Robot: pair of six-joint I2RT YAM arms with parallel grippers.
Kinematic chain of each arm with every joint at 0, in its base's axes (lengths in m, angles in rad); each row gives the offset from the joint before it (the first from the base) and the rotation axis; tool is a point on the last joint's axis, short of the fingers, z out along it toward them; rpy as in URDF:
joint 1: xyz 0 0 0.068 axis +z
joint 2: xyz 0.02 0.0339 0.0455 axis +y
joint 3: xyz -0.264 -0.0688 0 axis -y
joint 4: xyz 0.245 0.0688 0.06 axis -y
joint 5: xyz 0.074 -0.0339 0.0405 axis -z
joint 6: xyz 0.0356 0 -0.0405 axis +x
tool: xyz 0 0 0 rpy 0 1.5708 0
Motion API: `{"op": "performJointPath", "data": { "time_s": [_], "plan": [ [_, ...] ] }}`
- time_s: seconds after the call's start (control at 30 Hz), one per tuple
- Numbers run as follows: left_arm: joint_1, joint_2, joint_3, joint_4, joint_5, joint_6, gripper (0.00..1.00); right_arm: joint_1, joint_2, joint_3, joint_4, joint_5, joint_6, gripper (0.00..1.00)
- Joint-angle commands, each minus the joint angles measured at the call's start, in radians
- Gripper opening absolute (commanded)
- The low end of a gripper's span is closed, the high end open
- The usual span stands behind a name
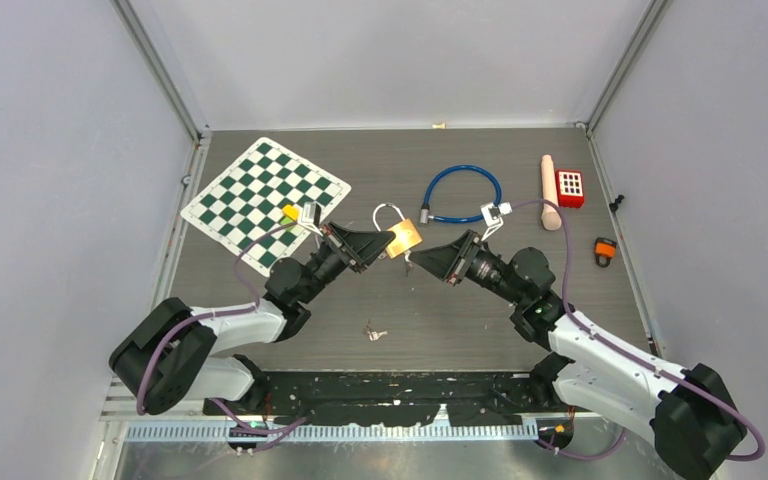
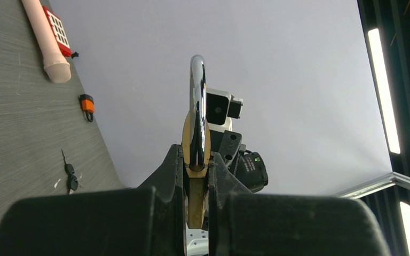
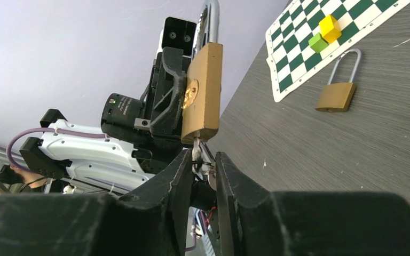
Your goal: Unlock with the key
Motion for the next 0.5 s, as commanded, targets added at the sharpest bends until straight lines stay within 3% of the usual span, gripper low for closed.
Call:
{"op": "performJointPath", "data": {
  "time_s": [0.0,0.07,0.33,0.47],
  "plan": [
    [-0.008,-0.017,0.066,0.155,-0.008,0.007,0.00,0.017,0.017,0.050,0.072,-0.009,0.011,0.30],
    [-0.008,-0.015,0.066,0.154,-0.010,0.007,0.00,0.020,0.023,0.053,0.074,-0.009,0.013,0.29],
    [-0.013,-0.030,0.063,0.157,-0.007,0.028,0.00,0.025,0.055,0.050,0.107,-0.001,0.059,0.07],
    [-0.025,-0.049,0.058,0.165,-0.005,0.047,0.00,0.025,0.092,0.038,0.213,-0.004,0.126,0.05]
  ]
}}
